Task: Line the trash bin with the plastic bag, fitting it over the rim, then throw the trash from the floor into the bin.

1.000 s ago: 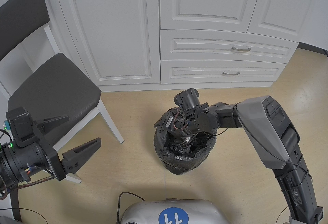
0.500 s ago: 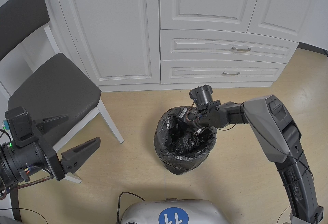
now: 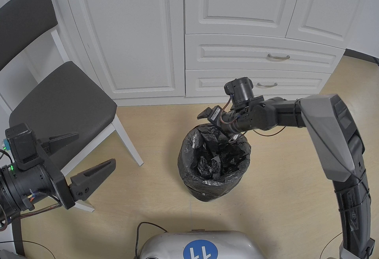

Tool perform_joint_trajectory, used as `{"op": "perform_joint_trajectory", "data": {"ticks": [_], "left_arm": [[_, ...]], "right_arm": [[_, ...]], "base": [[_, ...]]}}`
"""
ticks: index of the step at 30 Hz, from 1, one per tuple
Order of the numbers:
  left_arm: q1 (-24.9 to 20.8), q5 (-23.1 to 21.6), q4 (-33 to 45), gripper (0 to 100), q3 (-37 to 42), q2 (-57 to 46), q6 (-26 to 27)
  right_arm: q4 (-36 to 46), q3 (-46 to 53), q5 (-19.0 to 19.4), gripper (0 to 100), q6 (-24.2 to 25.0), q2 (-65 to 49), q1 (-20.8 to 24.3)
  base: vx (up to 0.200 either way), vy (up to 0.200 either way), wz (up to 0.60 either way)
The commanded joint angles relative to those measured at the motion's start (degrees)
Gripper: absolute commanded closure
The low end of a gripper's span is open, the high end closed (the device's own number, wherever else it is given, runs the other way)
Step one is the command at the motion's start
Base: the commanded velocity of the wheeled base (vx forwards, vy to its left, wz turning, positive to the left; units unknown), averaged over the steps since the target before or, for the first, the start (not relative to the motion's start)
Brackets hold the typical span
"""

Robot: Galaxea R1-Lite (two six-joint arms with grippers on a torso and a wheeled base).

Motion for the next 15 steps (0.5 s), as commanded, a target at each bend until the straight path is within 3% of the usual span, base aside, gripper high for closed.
{"op": "perform_joint_trajectory", "data": {"ticks": [1, 7, 10, 15], "left_arm": [[0.24, 0.03, 0.01, 0, 0.08, 1.42, -0.11], [1.39, 0.03, -0.08, 0, 0.51, 3.26, -0.64], [4.11, 0.12, -0.08, 0, 1.22, 4.14, -0.72], [9.56, 0.03, -0.08, 0, 1.22, 4.23, -0.81]], "right_arm": [[2.21, 5.29, -0.35, 0, -4.88, -8.70, -1.22], [-0.16, 17.77, -0.35, 0, -13.75, -17.05, -3.85], [-7.63, 29.46, 0.00, 0, -21.58, -23.65, -4.65], [-20.29, 47.56, -0.53, 0, -39.24, -32.43, -8.34]], "base": [[0.000, 0.000, 0.00], [0.000, 0.000, 0.00], [0.000, 0.000, 0.00], [0.000, 0.000, 0.00]]}}
